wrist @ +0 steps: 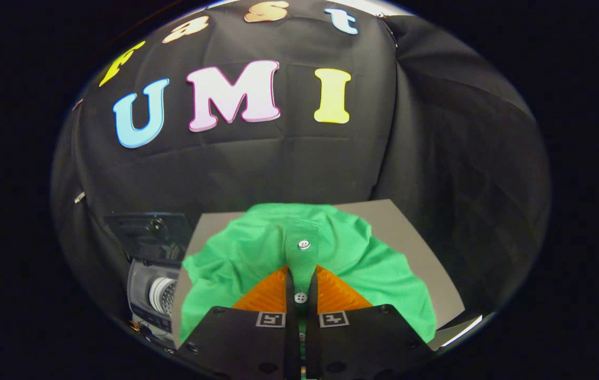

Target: Put the clothes into the washing machine and then close the washing machine lid.

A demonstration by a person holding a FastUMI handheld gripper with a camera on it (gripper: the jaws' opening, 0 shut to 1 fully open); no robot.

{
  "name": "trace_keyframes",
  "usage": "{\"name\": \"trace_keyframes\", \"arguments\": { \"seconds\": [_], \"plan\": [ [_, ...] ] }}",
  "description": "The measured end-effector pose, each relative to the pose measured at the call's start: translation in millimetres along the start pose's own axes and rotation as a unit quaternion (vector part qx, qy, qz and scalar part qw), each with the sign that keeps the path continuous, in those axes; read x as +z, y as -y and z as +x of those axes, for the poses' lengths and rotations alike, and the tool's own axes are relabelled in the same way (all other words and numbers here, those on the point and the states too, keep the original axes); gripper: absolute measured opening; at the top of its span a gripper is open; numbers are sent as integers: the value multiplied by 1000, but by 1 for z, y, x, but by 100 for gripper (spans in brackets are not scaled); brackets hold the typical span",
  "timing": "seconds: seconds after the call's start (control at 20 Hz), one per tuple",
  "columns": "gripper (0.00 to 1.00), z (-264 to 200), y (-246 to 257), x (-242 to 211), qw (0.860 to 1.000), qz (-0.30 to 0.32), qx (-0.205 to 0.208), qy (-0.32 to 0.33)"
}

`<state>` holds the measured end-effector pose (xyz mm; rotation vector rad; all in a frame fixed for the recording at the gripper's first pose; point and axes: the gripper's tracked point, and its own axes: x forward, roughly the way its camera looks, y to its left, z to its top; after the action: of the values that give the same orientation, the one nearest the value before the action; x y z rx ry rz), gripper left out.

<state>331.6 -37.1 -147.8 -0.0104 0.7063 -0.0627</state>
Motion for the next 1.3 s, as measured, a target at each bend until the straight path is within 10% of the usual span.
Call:
{"name": "trace_keyframes", "arguments": {
  "seconds": [0.65, 1.3],
  "plan": [
    [8, -127, -65, 117, 995, -3, 24, 92],
    [8, -120, -255, 61, 988, 0, 146, 53]
  ]
}}
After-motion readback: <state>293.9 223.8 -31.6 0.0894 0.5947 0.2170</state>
